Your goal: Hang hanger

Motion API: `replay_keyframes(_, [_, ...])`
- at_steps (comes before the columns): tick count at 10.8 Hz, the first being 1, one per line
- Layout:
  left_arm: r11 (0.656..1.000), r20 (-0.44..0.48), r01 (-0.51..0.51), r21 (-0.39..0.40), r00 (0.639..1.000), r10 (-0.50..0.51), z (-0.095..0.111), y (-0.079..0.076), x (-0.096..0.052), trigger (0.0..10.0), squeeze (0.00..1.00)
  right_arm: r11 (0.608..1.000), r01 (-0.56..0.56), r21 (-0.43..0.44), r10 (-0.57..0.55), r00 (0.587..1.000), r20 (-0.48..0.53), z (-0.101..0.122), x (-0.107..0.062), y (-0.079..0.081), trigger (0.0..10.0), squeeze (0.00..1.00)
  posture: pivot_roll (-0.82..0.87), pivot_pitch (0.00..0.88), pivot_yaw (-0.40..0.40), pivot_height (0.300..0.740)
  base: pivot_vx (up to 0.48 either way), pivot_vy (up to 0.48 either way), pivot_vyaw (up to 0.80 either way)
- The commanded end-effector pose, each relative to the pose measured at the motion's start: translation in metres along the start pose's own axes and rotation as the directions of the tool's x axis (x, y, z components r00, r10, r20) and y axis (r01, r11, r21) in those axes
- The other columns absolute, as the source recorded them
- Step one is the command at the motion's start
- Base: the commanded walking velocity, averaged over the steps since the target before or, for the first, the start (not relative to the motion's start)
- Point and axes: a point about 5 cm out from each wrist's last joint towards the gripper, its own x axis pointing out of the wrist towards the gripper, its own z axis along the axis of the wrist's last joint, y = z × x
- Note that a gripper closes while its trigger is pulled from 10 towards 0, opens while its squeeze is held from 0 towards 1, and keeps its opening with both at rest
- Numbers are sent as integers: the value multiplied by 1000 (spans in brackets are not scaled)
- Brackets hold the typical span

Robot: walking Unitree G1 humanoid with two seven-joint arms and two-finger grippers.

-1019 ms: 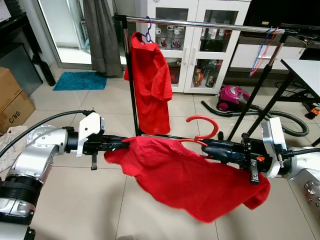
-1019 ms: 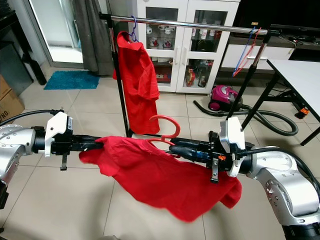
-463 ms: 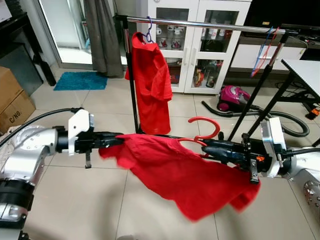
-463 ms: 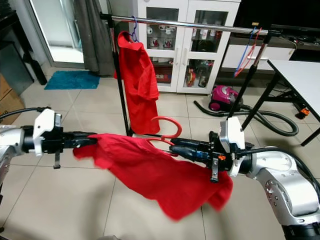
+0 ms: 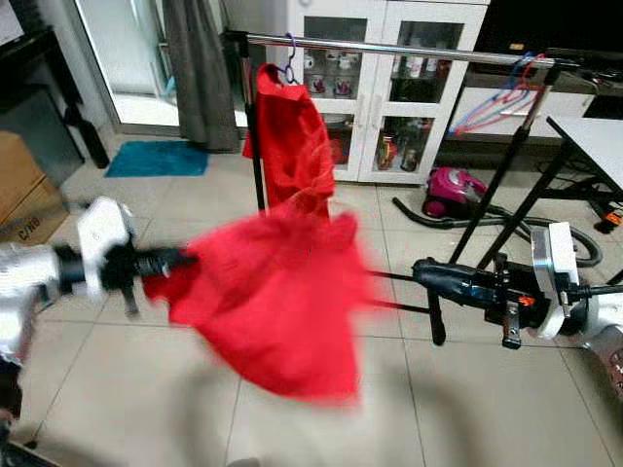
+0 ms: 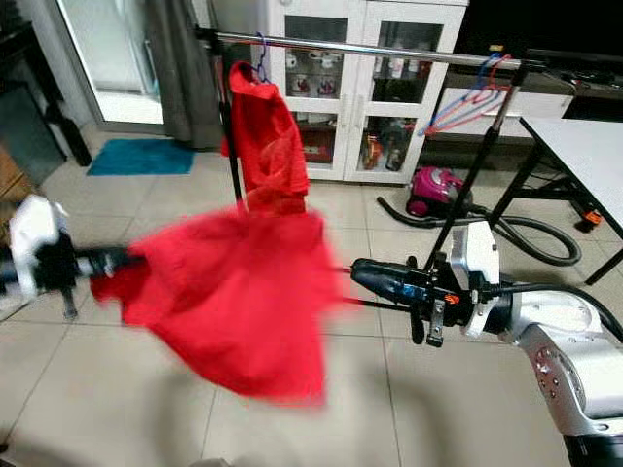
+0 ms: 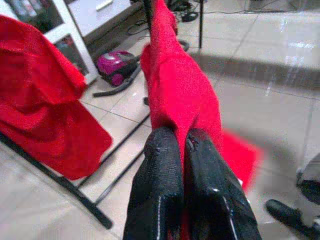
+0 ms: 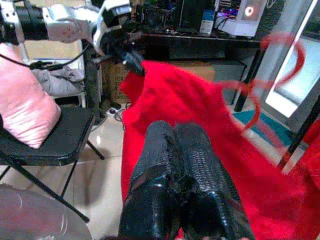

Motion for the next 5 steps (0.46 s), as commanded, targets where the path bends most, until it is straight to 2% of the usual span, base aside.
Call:
replay_keyframes(1, [999,24,8,50,1000,-9,10,-1,8,0,0,1000,-12,-21,12,1000,-1,3,3,0,10000,0,40,0,14,740,0,0,0])
replay_keyframes(2, [998,61,13,65,998,-17,13,-5,19,0,0,1000,-20,-22,20,1000,2,4,4,2,10000,0,38,0,14,740,0,0,0])
replay_keyframes(4, [997,84,-4,76,996,-2,16,-4,22,0,0,1000,-15,-27,14,1000,-17,0,4,2,10000,0,36,0,13,740,0,0,0])
replay_keyframes(5, [997,89,-2,80,996,-5,17,-4,21,0,0,998,34,-44,-39,994,-98,-10,2,-3,10000,0,39,0,6,740,0,0,0])
